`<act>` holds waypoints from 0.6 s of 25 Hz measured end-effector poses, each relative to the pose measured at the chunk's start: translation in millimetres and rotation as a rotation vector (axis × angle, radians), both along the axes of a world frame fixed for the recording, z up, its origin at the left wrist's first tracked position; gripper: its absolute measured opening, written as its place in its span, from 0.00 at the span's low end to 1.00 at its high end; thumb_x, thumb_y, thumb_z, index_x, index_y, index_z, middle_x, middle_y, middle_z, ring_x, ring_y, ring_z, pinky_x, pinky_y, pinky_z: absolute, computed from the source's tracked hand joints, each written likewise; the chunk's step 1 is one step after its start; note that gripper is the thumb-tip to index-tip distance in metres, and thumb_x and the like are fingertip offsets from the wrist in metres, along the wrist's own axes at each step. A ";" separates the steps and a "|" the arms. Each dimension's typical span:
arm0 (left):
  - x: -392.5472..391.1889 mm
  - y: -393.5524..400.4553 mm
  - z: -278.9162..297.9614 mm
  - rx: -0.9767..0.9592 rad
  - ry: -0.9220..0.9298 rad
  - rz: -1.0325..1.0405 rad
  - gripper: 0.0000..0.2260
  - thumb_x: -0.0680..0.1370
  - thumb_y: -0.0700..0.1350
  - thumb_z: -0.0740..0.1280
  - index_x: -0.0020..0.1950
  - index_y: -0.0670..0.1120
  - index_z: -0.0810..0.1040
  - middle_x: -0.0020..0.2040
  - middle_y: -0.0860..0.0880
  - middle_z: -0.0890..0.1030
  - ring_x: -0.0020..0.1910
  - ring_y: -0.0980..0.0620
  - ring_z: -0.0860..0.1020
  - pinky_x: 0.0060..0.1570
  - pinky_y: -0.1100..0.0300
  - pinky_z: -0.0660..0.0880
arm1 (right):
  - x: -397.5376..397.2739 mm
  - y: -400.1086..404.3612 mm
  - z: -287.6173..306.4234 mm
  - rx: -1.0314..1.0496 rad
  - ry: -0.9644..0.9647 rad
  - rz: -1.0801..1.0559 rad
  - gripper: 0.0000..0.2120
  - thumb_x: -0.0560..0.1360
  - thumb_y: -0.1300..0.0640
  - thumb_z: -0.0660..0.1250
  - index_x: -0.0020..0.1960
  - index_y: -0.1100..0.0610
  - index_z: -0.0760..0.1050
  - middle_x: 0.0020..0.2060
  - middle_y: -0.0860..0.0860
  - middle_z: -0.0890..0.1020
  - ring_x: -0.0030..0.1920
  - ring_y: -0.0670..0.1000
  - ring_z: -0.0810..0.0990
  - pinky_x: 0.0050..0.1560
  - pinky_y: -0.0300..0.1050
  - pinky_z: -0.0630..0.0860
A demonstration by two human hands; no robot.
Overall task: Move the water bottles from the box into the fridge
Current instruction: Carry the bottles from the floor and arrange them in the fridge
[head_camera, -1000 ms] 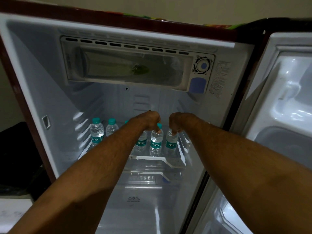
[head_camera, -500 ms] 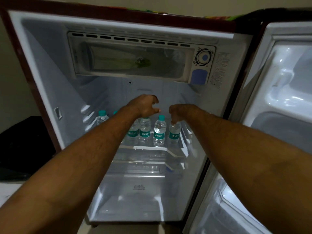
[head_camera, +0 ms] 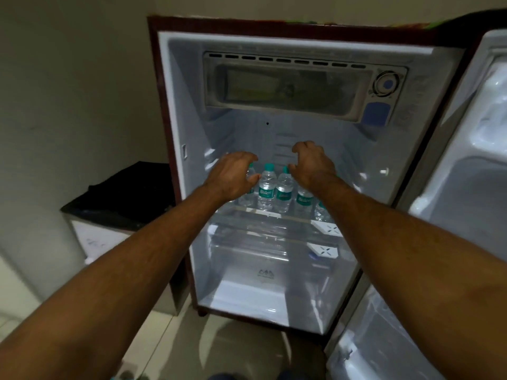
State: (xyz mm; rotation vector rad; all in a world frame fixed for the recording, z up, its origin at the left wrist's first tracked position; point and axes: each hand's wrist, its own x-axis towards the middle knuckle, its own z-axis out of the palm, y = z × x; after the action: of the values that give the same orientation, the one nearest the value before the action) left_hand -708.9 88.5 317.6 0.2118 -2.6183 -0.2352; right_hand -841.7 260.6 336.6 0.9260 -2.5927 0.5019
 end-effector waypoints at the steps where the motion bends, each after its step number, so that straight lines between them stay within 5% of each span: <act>1: 15.4 0.1 -8.9 -0.010 0.026 0.007 0.22 0.77 0.53 0.69 0.69 0.45 0.75 0.66 0.44 0.79 0.64 0.43 0.76 0.65 0.52 0.71 | 12.7 -1.7 -12.8 -0.071 0.041 0.048 0.21 0.79 0.52 0.68 0.70 0.55 0.72 0.67 0.56 0.74 0.66 0.59 0.72 0.62 0.52 0.72; 6: 96.2 6.2 -75.6 0.052 0.040 0.106 0.22 0.78 0.52 0.69 0.68 0.43 0.75 0.65 0.42 0.79 0.64 0.41 0.76 0.66 0.49 0.70 | 73.5 -6.9 -96.7 -0.187 0.080 0.209 0.19 0.77 0.57 0.68 0.67 0.57 0.75 0.64 0.57 0.78 0.65 0.60 0.74 0.64 0.53 0.72; 15: 228.6 33.5 -210.8 0.199 -0.121 0.387 0.22 0.78 0.55 0.66 0.69 0.45 0.75 0.67 0.46 0.78 0.65 0.44 0.75 0.67 0.49 0.66 | 166.5 3.0 -244.3 -0.109 -0.199 0.331 0.18 0.80 0.53 0.67 0.69 0.56 0.73 0.67 0.54 0.77 0.69 0.57 0.73 0.68 0.53 0.71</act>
State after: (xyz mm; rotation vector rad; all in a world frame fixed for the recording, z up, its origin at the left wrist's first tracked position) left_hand -480.2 121.9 106.8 0.8133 -2.6030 -0.3540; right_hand -675.3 263.7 92.2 1.3359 -2.5590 0.8544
